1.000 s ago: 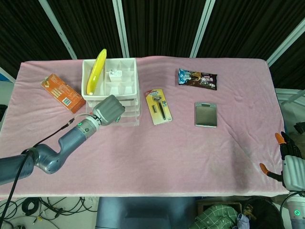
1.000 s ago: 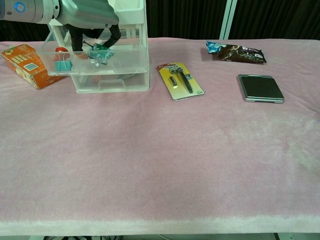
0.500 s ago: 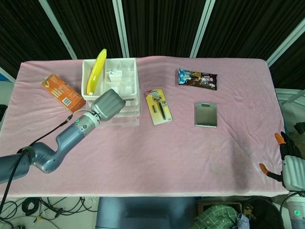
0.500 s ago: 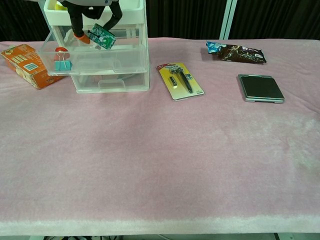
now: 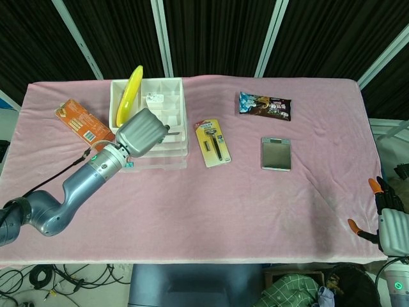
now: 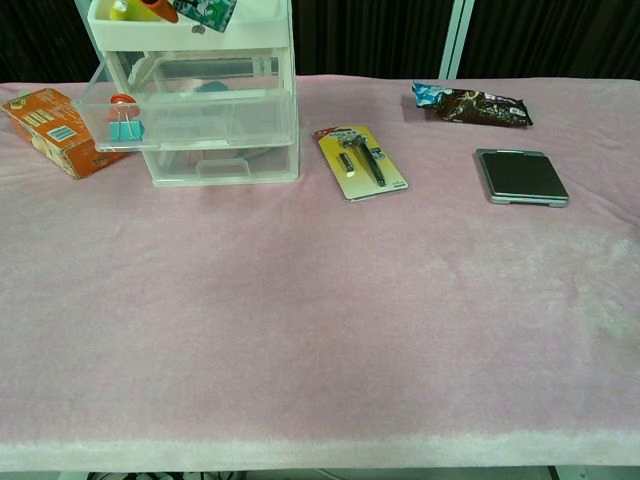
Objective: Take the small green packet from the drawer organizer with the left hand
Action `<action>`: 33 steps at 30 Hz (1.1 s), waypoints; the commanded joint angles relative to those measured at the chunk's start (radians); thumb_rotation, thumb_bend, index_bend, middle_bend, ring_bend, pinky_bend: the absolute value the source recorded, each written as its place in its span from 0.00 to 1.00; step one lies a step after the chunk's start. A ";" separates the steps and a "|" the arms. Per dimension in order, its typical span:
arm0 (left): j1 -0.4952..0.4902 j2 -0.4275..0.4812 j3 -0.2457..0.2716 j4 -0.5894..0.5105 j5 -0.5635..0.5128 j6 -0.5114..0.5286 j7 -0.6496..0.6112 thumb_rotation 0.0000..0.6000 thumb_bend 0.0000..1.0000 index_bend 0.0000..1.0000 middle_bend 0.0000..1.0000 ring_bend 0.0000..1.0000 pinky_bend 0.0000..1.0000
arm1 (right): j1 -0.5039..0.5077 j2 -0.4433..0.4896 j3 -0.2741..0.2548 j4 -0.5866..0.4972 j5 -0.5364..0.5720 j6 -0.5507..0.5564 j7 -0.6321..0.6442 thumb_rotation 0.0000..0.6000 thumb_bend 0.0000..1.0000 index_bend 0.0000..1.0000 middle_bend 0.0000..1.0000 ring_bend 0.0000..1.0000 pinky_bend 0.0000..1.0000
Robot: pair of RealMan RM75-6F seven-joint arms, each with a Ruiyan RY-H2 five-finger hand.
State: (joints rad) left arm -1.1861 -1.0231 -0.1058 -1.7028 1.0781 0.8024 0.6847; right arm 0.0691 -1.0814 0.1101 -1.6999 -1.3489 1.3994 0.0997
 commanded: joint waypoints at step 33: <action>0.449 0.014 0.233 -0.099 0.502 0.145 -0.247 1.00 0.19 0.57 1.00 1.00 1.00 | -0.003 -0.002 -0.001 -0.001 -0.009 0.012 -0.006 1.00 0.13 0.00 0.00 0.00 0.12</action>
State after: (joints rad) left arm -0.7584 -0.9618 0.1198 -1.8463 1.5903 0.9615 0.4275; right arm 0.0658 -1.0834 0.1090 -1.7013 -1.3576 1.4111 0.0933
